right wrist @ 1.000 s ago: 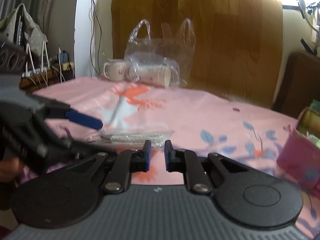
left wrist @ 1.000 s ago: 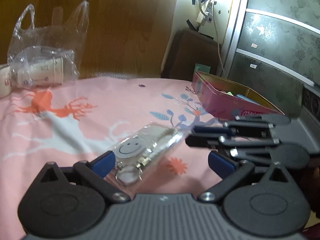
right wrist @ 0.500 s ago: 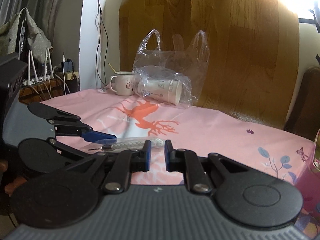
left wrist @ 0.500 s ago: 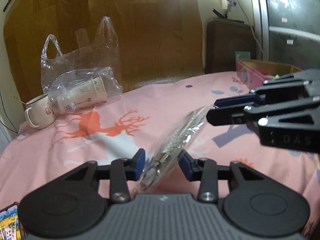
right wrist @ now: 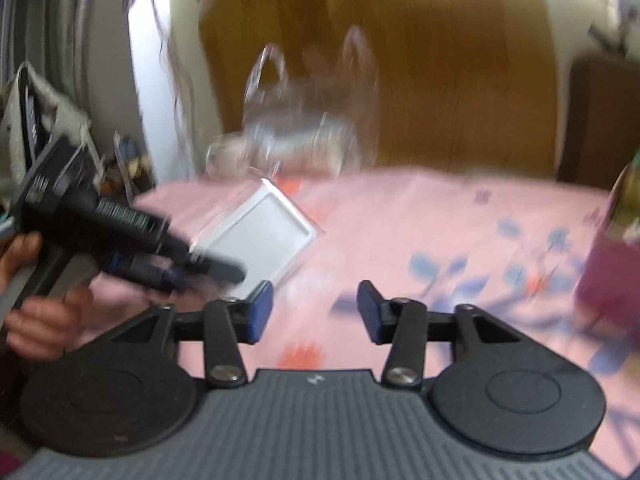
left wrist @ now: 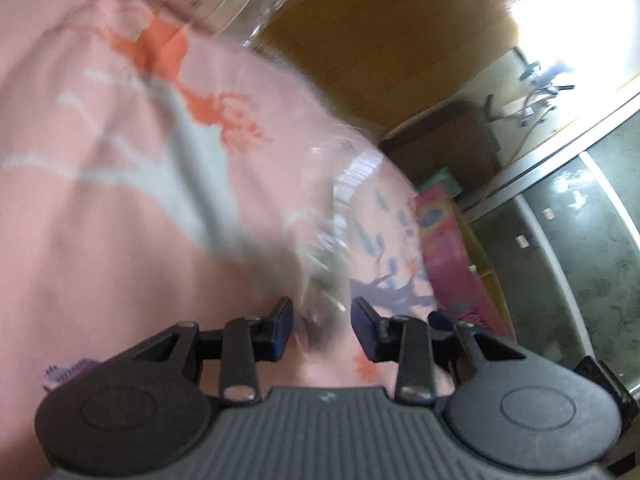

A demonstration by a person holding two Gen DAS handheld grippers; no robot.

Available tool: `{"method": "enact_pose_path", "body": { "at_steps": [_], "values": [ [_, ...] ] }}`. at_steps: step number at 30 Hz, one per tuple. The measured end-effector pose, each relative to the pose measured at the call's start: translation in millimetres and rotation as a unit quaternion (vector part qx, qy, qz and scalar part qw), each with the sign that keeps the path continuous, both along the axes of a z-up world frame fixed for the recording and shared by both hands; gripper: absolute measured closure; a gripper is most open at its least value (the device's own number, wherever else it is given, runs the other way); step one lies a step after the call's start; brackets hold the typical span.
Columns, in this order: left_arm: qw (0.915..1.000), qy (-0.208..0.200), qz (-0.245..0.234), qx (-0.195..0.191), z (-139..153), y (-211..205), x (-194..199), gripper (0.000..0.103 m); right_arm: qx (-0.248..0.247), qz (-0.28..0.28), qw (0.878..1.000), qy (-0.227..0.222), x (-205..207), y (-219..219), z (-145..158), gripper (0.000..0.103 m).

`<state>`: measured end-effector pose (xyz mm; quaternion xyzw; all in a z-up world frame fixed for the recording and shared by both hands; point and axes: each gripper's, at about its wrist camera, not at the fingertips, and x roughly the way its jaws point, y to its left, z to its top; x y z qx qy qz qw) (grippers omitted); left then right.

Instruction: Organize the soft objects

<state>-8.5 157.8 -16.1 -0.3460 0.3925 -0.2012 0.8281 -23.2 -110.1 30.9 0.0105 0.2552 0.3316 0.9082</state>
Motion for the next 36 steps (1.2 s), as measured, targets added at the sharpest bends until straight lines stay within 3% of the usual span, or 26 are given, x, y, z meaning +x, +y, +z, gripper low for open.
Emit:
{"method": "enact_pose_path", "body": {
  "at_steps": [1, 3, 6, 11, 13, 15, 17, 24, 31, 36],
  "values": [
    [1.0, 0.001, -0.002, -0.003, -3.3, 0.8, 1.2, 0.071, -0.008, 0.009, 1.0, 0.013, 0.9, 7.3, -5.7, 0.034],
    [1.0, 0.002, -0.007, -0.004, -3.5, 1.8, 4.1, 0.072, -0.02, 0.025, 0.999, 0.029, 2.8, 24.7, -13.9, 0.024],
    [0.9999, 0.012, -0.01, -0.002, -1.9, -3.4, 11.7, 0.072, -0.046, 0.042, 0.997, 0.035, 7.6, 50.4, -19.3, 0.021],
    [0.9977, 0.03, -0.06, -0.014, -4.8, -40.2, 15.5, 0.077, -0.069, 0.044, 0.996, 0.029, 7.8, 59.1, -19.1, 0.024],
    [0.9975, 0.016, -0.068, 0.004, -2.8, -58.3, 11.5, 0.077, -0.074, 0.046, 0.996, 0.022, 0.5, 50.6, -20.6, 0.034],
    [0.9961, 0.025, -0.084, -0.009, -3.8, -72.6, 11.7, 0.077, -0.085, 0.041, 0.995, 0.011, -10.8, 40.1, -21.3, 0.042],
    [0.9944, 0.031, -0.1, -0.012, -4.1, -87.8, 11.3, 0.077, -0.098, 0.023, 0.995, -0.001, -20.3, 26.9, -22.7, 0.042],
    [0.9894, 0.037, -0.136, 0.035, 7.5, -153.1, 4.8, 0.077, -0.061, -0.028, 0.998, 0.013, -37.7, -28.1, -25.1, 0.042],
    [0.9851, 0.017, -0.123, 0.119, 37.2, -198.4, -23.1, 0.053, -0.016, -0.062, 0.998, -0.014, -66.8, -76.3, -19.6, 0.035],
    [0.9811, -0.028, -0.099, 0.163, 64.4, -208.0, -46.8, 0.045, 0.022, -0.075, 0.997, -0.015, -76.6, -97.6, -20.0, 0.034]
  ]
}}
